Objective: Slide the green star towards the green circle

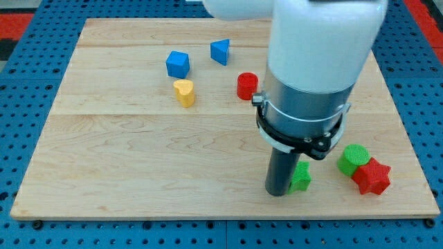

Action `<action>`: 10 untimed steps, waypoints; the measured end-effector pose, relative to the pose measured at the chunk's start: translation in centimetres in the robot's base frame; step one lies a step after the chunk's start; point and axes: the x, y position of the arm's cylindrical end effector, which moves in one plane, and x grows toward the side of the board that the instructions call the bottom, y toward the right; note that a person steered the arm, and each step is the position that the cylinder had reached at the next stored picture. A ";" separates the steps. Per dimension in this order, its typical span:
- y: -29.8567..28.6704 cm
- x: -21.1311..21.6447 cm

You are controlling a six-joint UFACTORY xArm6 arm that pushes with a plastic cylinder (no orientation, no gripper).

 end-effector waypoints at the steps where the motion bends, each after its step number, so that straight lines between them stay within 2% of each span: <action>1: -2.9 0.0; 3: -2.2 -1.5; 5: 2.8 -1.5; 10: 6.1 -1.5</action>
